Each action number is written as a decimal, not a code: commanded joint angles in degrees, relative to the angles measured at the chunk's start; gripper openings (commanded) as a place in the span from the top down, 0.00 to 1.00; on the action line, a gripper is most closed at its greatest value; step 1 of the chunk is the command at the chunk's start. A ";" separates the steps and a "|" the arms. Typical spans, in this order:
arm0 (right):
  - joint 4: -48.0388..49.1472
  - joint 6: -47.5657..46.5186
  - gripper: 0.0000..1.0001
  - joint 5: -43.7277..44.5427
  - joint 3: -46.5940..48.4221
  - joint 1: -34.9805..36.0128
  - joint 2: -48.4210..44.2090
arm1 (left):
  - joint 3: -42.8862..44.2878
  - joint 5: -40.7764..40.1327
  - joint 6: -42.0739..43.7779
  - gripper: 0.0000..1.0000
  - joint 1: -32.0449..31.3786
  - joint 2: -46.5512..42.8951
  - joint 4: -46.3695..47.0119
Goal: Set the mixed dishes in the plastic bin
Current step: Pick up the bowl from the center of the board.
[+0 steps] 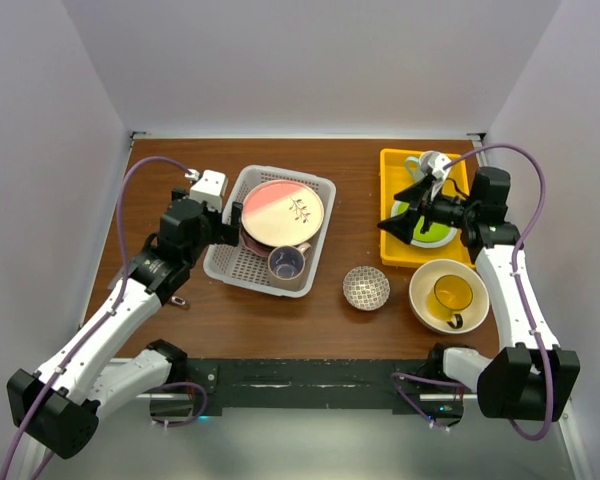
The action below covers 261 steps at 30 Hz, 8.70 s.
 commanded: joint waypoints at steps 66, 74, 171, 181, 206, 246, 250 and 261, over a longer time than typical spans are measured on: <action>-34.97 -48.37 0.02 7.92 8.37 14.49 5.41 | -1.03 -1.65 -0.87 0.00 0.44 -3.79 3.29; -35.32 -50.04 0.02 10.56 8.02 16.68 5.59 | -1.03 -1.57 -0.87 0.00 0.35 -3.97 3.20; -33.82 -58.04 0.02 22.87 3.10 23.89 6.99 | -1.21 -1.74 -0.78 0.00 0.35 -4.93 3.29; -33.83 -59.19 0.02 23.92 2.22 24.60 7.17 | -1.29 -1.83 -0.87 0.00 0.35 -4.93 3.37; -26.71 -55.15 0.22 29.64 1.78 25.39 15.24 | -1.38 -1.92 -0.87 0.00 0.35 -5.20 3.46; -26.88 -52.42 1.00 32.19 3.18 27.76 24.83 | -1.47 -1.74 -0.87 0.00 0.35 -5.99 3.55; -31.17 -51.98 1.00 32.27 6.16 27.76 25.10 | -1.47 -1.83 -0.87 0.00 0.35 -5.99 3.55; -37.07 -52.68 1.00 30.52 9.69 27.67 22.81 | -1.47 -1.92 -0.78 0.00 0.35 -6.08 3.55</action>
